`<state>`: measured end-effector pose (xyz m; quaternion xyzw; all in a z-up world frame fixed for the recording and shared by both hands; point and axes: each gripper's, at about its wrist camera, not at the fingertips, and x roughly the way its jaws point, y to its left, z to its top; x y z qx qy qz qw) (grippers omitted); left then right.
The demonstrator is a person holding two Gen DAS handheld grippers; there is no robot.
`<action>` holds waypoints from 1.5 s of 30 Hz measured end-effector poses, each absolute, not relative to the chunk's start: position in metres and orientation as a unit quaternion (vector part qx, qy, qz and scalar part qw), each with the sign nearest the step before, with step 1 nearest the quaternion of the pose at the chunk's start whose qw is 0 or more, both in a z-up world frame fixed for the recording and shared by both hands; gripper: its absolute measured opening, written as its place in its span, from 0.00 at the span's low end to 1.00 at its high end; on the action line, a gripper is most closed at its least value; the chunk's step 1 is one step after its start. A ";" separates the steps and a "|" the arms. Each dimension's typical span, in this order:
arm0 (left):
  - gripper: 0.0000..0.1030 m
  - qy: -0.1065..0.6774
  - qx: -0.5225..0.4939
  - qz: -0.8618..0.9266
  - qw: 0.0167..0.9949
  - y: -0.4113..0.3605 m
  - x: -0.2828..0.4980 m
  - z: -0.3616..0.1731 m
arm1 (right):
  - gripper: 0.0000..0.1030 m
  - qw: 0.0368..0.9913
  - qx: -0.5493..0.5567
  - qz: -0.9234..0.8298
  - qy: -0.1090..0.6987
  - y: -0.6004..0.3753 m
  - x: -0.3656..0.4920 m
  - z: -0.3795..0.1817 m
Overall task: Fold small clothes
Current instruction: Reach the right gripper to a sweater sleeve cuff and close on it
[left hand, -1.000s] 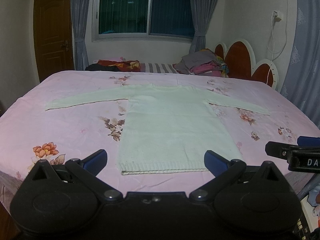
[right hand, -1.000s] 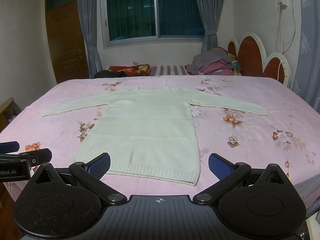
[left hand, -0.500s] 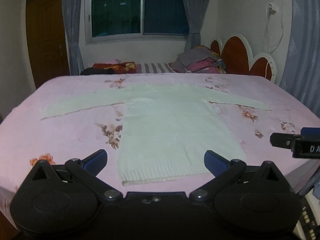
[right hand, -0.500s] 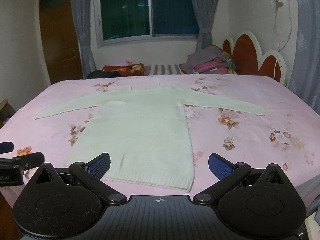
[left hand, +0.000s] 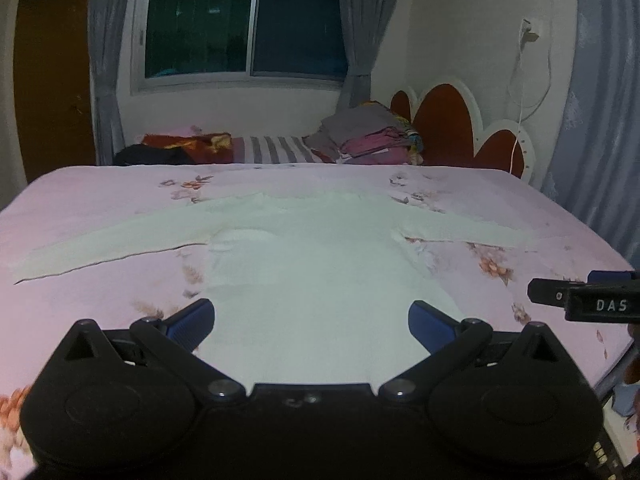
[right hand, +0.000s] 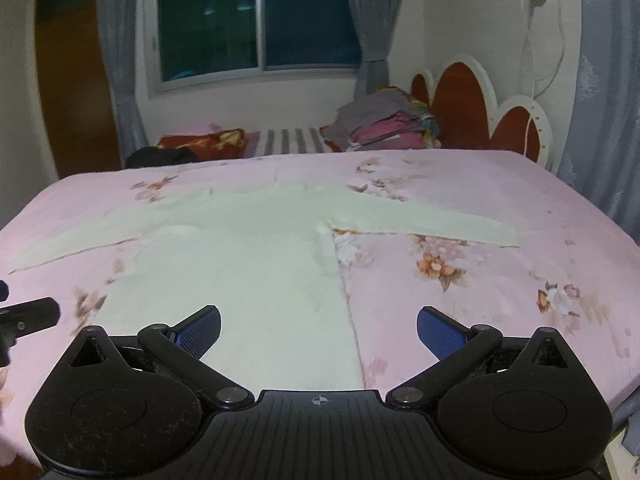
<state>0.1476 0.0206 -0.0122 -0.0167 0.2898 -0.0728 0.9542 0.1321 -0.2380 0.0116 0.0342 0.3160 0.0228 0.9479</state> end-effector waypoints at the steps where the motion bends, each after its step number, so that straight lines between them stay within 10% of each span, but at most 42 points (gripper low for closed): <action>1: 1.00 0.292 -0.016 -0.076 0.953 0.023 0.156 -0.010 | 1.00 0.948 0.035 0.017 0.316 -0.237 0.142 0.012; 27: 1.00 0.360 0.000 -0.022 0.933 -0.026 0.355 -0.061 | 0.99 0.926 0.150 -0.141 0.315 -0.440 0.342 -0.055; 30: 1.00 0.375 0.005 -0.013 0.927 -0.045 0.381 -0.072 | 0.57 0.914 0.179 -0.159 0.328 -0.481 0.371 -0.078; 45: 1.00 0.415 0.031 -0.006 0.909 -0.110 0.448 -0.101 | 0.56 0.867 0.290 -0.178 0.365 -0.576 0.412 -0.152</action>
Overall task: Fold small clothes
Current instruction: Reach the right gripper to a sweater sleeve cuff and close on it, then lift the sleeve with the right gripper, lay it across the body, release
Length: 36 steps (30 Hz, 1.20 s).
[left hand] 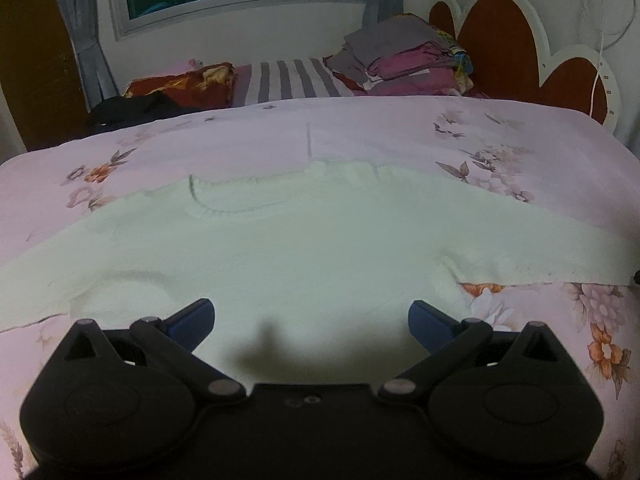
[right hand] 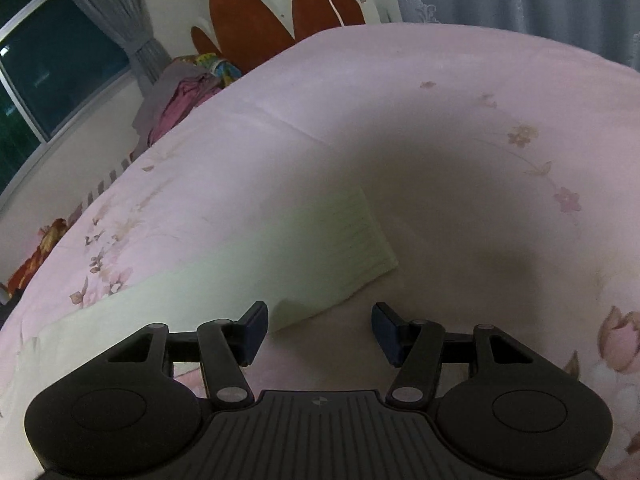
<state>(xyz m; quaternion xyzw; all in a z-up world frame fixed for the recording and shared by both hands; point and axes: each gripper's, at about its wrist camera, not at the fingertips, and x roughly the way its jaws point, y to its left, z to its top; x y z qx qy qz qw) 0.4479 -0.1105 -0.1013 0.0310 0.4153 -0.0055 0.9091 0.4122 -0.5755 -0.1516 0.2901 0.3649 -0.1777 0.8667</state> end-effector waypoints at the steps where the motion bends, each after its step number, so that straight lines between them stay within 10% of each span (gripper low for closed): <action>1: 1.00 0.416 0.032 -0.006 0.909 -0.114 0.450 -0.101 | 0.56 0.869 0.288 -0.176 0.363 -0.576 0.413 -0.152; 5: 1.00 0.418 0.038 -0.008 0.908 -0.123 0.454 -0.098 | 0.55 0.871 0.300 -0.171 0.348 -0.585 0.417 -0.154; 9: 1.00 0.410 0.039 -0.010 0.911 -0.125 0.454 -0.088 | 0.23 0.868 0.310 -0.178 0.345 -0.593 0.422 -0.155; 18: 1.00 0.411 0.027 0.018 0.911 -0.085 0.445 -0.085 | 0.02 0.873 0.276 -0.184 0.358 -0.584 0.437 -0.149; 36: 1.00 0.413 -0.037 0.059 0.908 0.084 0.403 -0.100 | 0.02 0.933 0.149 0.010 0.327 -0.311 0.499 -0.071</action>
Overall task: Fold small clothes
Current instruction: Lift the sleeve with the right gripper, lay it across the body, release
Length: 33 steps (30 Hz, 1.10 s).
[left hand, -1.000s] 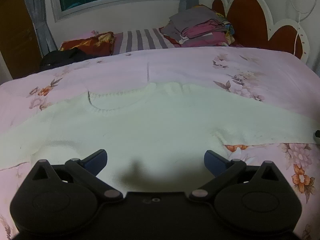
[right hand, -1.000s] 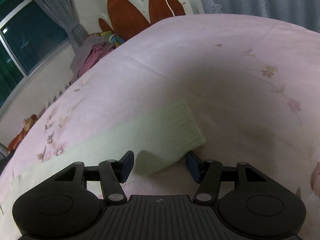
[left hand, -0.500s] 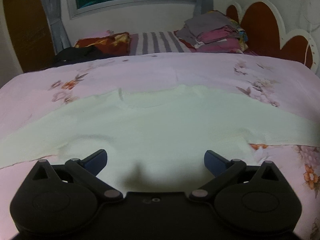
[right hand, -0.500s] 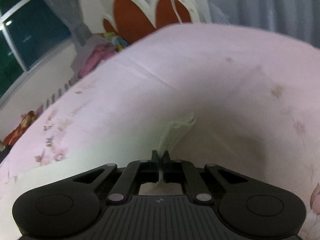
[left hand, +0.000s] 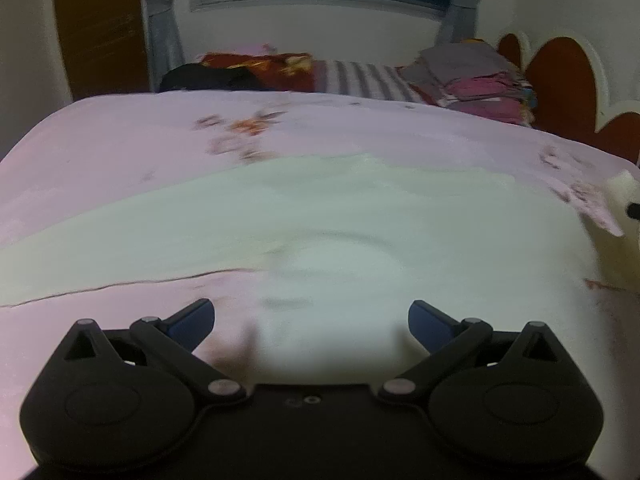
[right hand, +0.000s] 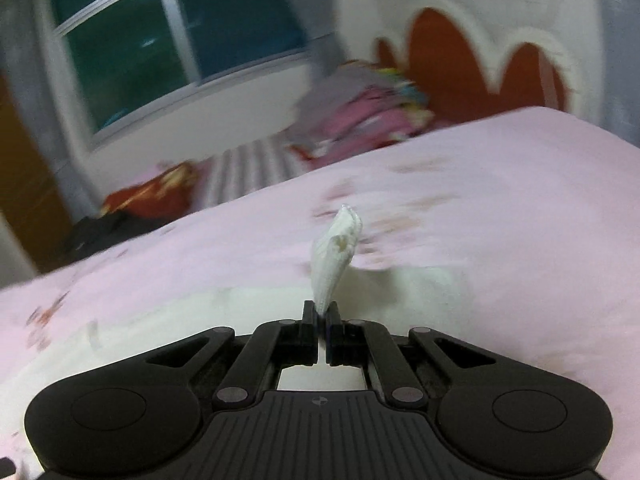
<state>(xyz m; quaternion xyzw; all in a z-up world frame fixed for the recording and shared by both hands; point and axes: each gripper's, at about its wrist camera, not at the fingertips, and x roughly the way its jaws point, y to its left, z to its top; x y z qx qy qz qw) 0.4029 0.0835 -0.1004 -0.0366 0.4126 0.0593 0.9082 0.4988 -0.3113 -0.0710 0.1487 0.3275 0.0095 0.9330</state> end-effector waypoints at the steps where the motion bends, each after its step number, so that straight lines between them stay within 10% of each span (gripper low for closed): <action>1: 1.00 0.414 -0.039 0.064 0.907 0.095 0.399 -0.101 | 0.02 0.933 0.139 0.025 0.332 -0.286 0.503 -0.073; 16: 1.00 0.421 -0.063 0.104 0.899 0.194 0.368 -0.092 | 0.06 0.896 0.024 0.174 0.409 -0.075 0.505 -0.157; 17: 1.00 0.420 -0.064 0.098 0.900 0.193 0.370 -0.091 | 0.13 0.901 0.011 0.173 0.398 -0.069 0.501 -0.157; 19: 1.00 0.416 -0.083 0.074 0.902 0.189 0.376 -0.090 | 0.79 0.911 -0.003 0.172 0.374 -0.066 0.493 -0.150; 29: 0.97 0.426 -0.149 -0.042 0.892 0.103 0.452 -0.112 | 0.46 0.910 0.060 0.128 0.389 -0.166 0.476 -0.143; 33: 0.55 0.435 -0.210 -0.088 0.871 0.068 0.486 -0.135 | 0.46 0.909 0.074 0.102 0.396 -0.217 0.460 -0.143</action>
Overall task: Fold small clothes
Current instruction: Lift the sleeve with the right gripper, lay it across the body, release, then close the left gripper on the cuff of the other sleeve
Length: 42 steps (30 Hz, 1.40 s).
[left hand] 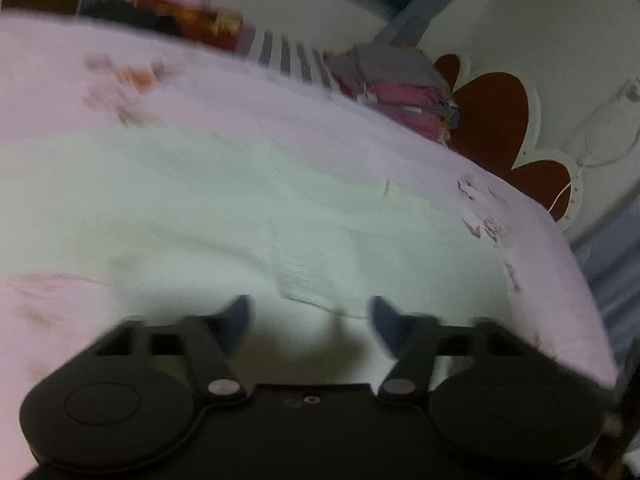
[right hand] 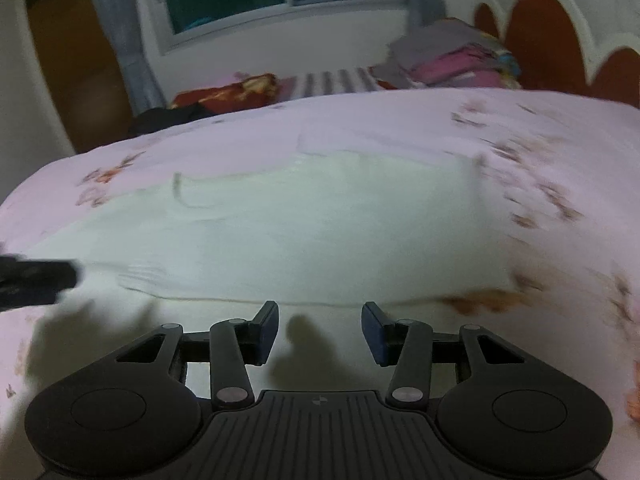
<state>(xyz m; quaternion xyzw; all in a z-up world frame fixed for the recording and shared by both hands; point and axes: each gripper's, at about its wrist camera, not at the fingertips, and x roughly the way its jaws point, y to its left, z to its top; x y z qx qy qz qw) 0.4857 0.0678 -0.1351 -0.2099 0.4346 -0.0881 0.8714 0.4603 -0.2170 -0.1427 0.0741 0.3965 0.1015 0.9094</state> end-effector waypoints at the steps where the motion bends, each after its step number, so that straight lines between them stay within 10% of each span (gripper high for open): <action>1: 0.56 0.443 -0.226 -0.083 0.864 0.063 0.493 -0.142 | 0.46 0.909 0.076 0.096 0.398 -0.225 0.459 -0.141; 7: 0.56 0.444 -0.245 -0.063 0.859 0.042 0.514 -0.161 | 0.46 0.908 0.092 0.086 0.400 -0.267 0.456 -0.141; 12: 0.03 0.441 -0.256 -0.075 0.857 0.037 0.531 -0.168 | 0.45 0.900 0.112 0.080 0.412 -0.285 0.462 -0.150; 41: 0.03 0.399 -0.230 -0.017 0.887 0.115 0.496 -0.157 | 0.38 0.896 0.090 0.058 0.431 -0.277 0.481 -0.154; 42: 0.06 0.415 -0.233 -0.022 0.879 0.117 0.497 -0.160 | 0.15 0.900 0.093 0.055 0.422 -0.277 0.479 -0.150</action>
